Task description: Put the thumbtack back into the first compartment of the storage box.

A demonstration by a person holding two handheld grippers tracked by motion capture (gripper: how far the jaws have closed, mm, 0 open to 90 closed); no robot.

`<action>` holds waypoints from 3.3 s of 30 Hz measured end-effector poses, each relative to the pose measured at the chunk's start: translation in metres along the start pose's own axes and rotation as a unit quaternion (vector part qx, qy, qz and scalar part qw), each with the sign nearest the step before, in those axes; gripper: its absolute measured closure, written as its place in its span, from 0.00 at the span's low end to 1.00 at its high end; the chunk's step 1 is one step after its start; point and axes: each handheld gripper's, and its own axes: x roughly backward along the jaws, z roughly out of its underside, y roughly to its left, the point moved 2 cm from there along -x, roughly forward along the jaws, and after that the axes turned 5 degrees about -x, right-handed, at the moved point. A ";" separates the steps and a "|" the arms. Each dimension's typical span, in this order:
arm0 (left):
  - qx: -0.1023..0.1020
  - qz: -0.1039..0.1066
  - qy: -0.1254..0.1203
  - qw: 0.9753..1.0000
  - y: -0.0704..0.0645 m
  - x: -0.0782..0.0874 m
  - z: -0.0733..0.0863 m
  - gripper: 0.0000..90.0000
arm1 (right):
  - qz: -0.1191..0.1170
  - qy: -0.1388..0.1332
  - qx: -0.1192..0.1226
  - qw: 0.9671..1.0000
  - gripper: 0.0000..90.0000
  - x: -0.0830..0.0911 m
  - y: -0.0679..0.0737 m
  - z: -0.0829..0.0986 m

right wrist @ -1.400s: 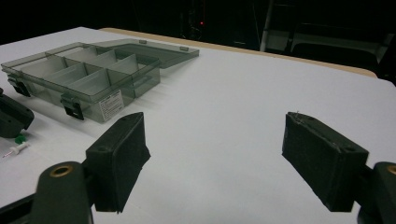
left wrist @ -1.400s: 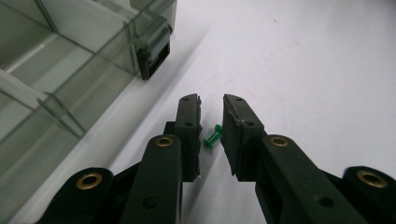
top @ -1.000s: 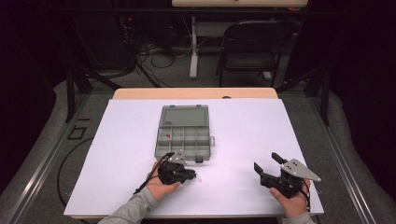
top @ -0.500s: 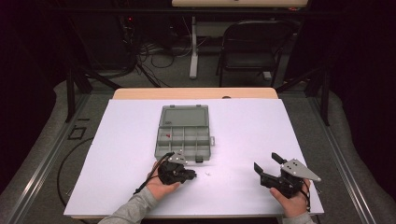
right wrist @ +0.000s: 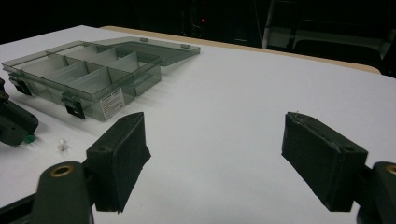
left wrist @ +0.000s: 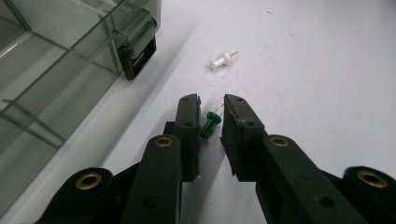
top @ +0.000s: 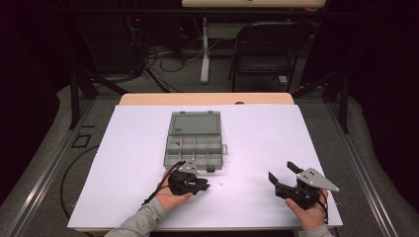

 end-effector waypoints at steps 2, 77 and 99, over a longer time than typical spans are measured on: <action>0.000 -0.003 -0.001 1.000 0.000 -0.001 0.000 0.88 | 0.000 -0.001 0.001 1.000 0.24 0.000 0.000 0.000; 0.170 -0.198 -0.044 0.964 0.096 0.097 -0.041 0.95 | 0.004 0.011 -0.006 1.000 0.24 -0.004 0.000 0.004; 0.183 -0.213 -0.009 0.960 0.109 0.078 -0.020 0.95 | 0.003 0.011 -0.004 1.000 0.24 -0.003 0.000 0.003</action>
